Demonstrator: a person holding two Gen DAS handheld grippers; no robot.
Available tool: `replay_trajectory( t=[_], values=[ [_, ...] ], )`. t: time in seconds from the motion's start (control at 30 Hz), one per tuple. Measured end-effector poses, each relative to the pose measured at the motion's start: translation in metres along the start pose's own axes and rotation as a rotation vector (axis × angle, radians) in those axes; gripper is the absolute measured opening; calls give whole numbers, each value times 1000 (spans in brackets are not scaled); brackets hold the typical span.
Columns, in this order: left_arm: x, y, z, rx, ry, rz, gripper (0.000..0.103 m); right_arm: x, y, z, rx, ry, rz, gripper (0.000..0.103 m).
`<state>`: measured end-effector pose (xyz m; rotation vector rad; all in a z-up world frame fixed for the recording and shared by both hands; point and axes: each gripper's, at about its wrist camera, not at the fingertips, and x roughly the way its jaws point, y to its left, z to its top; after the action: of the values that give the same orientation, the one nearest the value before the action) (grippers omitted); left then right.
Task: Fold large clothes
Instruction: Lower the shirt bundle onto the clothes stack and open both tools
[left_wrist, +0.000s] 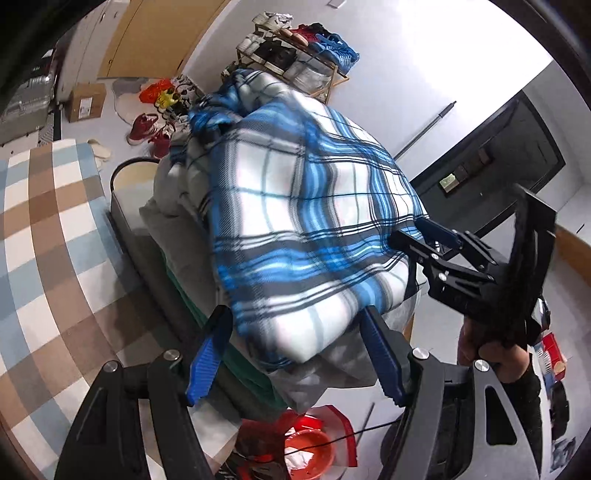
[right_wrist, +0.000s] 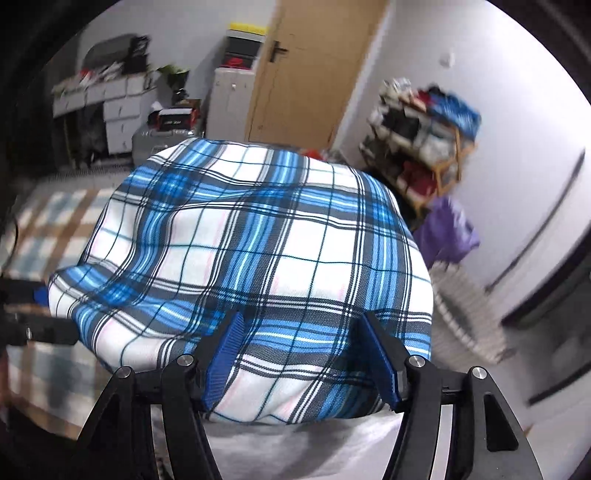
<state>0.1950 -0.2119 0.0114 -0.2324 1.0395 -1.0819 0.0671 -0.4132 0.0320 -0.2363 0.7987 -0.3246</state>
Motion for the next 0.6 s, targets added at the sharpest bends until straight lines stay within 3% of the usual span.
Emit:
replay_trajectory(
  t=[0.1,0.2,0.27,0.33,0.4,0.53,0.6],
  values=[
    [-4,-5,1,28,-15,13,67,-17,11,1,-11,-31,12,65],
    [8,-5,-5,36,-1,36,67,-3,20,-9,-78,-2,-78,66],
    [18,-2,-10,37,36,46,67,6,21,-14,-63,-2,-81,66],
    [20,-4,-13,48,58,43,67,-6,13,-12,4,-43,-47,66],
    [18,-8,-15,83,73,90,67,-21,6,-11,74,-85,-17,68],
    [-12,-13,-19,107,-10,183,67,-59,-4,-19,200,-207,51,73],
    [-34,-20,-26,133,-67,213,67,-81,-6,-34,291,-274,67,86]
  ],
)
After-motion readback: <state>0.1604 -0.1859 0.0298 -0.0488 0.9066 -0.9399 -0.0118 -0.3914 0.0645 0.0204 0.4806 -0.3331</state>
